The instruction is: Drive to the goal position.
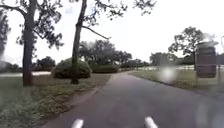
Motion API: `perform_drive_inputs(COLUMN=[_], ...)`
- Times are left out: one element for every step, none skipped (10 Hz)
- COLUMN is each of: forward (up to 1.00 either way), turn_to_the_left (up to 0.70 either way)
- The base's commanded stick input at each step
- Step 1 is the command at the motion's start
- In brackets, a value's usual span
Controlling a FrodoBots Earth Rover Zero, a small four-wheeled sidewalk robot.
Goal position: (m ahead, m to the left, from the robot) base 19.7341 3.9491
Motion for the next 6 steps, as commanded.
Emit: perform_drive_inputs(forward=[0.85, 0.85, 0.85, 0.85, 0.85, 0.85], turn_to_the_left=[0.00, 0.00, 0.00, 0.00, 0.00, 0.00])
